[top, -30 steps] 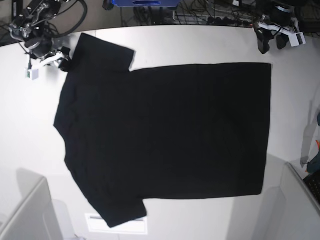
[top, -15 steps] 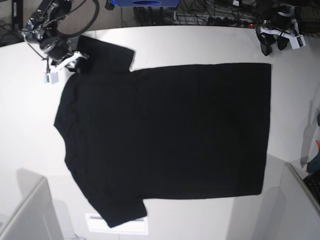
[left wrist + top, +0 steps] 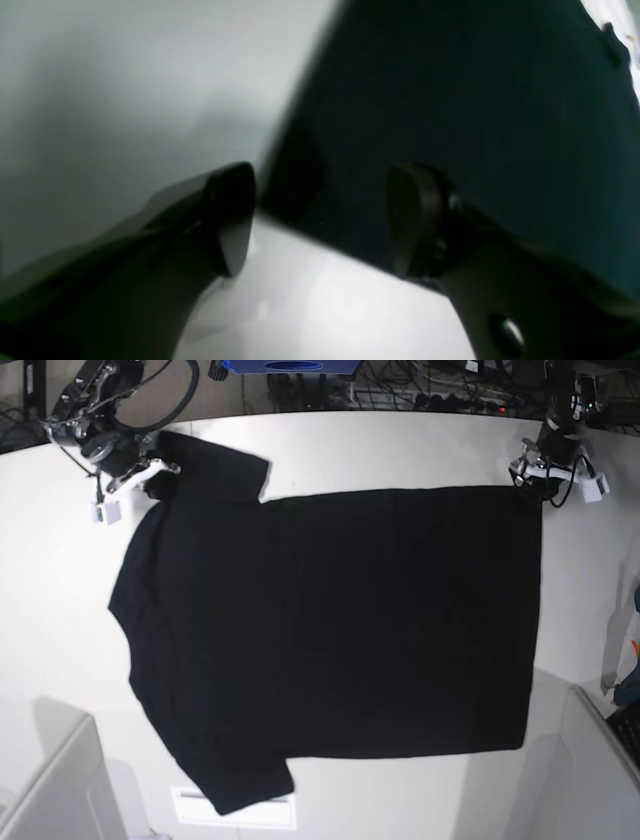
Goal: Fold the T-shirt properly
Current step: 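Grasp the black shirt's shoulder corners with left and right grippers, then lift the shoulders and drag the shirt toward the robot, flattening it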
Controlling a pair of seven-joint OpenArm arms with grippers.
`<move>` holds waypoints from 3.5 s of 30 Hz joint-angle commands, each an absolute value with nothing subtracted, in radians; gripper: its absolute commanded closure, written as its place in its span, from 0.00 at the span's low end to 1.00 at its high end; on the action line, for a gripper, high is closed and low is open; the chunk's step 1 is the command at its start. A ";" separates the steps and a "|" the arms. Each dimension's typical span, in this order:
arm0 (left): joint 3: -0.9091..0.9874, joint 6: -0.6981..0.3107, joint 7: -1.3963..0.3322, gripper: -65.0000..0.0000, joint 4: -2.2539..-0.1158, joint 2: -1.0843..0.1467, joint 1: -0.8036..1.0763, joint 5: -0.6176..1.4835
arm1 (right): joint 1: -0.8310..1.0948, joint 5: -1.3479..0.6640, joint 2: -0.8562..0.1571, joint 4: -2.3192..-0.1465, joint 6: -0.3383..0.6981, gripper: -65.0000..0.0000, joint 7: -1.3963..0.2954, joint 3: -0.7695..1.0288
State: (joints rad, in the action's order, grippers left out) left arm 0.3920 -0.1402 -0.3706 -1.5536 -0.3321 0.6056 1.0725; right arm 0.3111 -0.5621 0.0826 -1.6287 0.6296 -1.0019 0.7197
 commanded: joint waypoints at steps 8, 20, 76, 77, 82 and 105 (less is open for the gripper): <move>0.392 -0.125 -0.438 0.56 -1.554 -0.323 0.607 1.067 | 0.325 -0.499 0.081 -1.632 0.622 1.00 -1.058 0.719; 0.392 -0.125 -0.440 1.00 -1.633 -0.326 0.641 1.020 | 0.369 -0.499 0.081 -1.779 0.622 1.00 -1.058 0.720; 0.622 -0.122 -1.089 1.00 -1.692 -0.156 0.008 0.674 | -0.297 -0.498 -0.090 -1.351 0.464 1.00 -1.167 0.679; 0.622 -0.122 -1.089 1.00 -1.678 -0.157 -0.001 0.674 | -0.300 -0.498 -0.099 -1.340 0.464 1.00 -1.155 0.664; 0.621 -0.122 -1.089 1.00 -1.624 -0.157 -0.027 0.674 | -0.302 -0.498 -0.111 -1.285 0.463 1.00 -1.099 0.642; 0.780 -0.125 -1.084 0.38 -1.756 -0.114 0.022 0.682 | -0.226 -0.503 -0.039 -1.552 0.400 0.62 -1.066 0.929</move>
State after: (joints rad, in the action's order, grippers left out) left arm 0.7799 -0.1215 -1.0744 -1.7458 -0.1139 0.0158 0.6834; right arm -0.2138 -0.4889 -0.0357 -1.5364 0.3855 -1.0672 0.9325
